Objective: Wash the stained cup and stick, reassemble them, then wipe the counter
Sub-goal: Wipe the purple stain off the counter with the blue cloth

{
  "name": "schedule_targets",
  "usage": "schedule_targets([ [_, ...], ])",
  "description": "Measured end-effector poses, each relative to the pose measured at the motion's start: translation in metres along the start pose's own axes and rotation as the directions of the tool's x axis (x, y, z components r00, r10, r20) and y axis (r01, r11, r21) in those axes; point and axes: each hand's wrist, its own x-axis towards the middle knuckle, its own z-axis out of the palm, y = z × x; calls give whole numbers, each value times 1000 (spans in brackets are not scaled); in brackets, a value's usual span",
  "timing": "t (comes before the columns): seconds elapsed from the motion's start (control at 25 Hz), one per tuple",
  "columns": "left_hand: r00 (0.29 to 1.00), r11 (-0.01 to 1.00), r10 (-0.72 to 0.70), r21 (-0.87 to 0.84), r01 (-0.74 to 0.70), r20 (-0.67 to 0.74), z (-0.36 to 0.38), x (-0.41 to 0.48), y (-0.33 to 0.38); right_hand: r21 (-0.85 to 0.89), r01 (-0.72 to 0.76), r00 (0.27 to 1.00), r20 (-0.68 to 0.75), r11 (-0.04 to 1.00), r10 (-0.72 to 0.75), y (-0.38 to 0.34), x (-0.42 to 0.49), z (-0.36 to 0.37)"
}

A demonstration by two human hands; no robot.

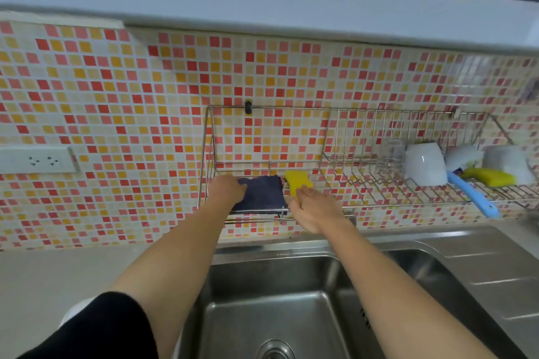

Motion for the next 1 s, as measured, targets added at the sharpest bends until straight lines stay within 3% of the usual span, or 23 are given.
schedule_targets([
  [0.24,987,987,-139,-67,144,79,-5,7,11,-11,23,1000,0,1000,-23,2,0,-2],
  [0.32,983,949,-167,-256,183,80,-4,8,14,40,10,1000,3,999,-10,3,3,-2],
  [0.4,987,814,-158,-561,149,33,-4,2,18,185,-32,999,18,982,30,3,5,-9],
  [0.48,995,678,-99,-733,55,-17,-12,-7,23,409,-57,997,-20,911,71,1,4,-19],
  [0.64,997,383,71,-924,-5,24,-51,-39,29,805,-75,984,-36,589,174,-24,3,-35],
  [0.72,995,250,98,-968,-8,17,-72,-53,24,938,-119,985,72,327,154,-43,3,-39],
  [0.76,995,181,100,-983,-4,14,-82,-60,18,981,-131,989,119,146,90,-53,3,-41],
  [0.84,994,90,111,-996,-6,4,-99,-76,1,981,-80,997,75,-178,-35,-73,-2,-48],
  [0.88,993,82,113,-996,-35,-26,-107,-85,-11,964,-5,1000,-3,-266,-30,-83,-6,-51],
  [0.92,991,90,103,-992,-89,-80,-112,-95,-25,954,102,994,-106,-283,2,-95,-11,-52],
  [1.0,969,147,31,-958,-246,-244,-118,-115,-61,934,322,946,-325,-158,8,-121,-23,-52],
])
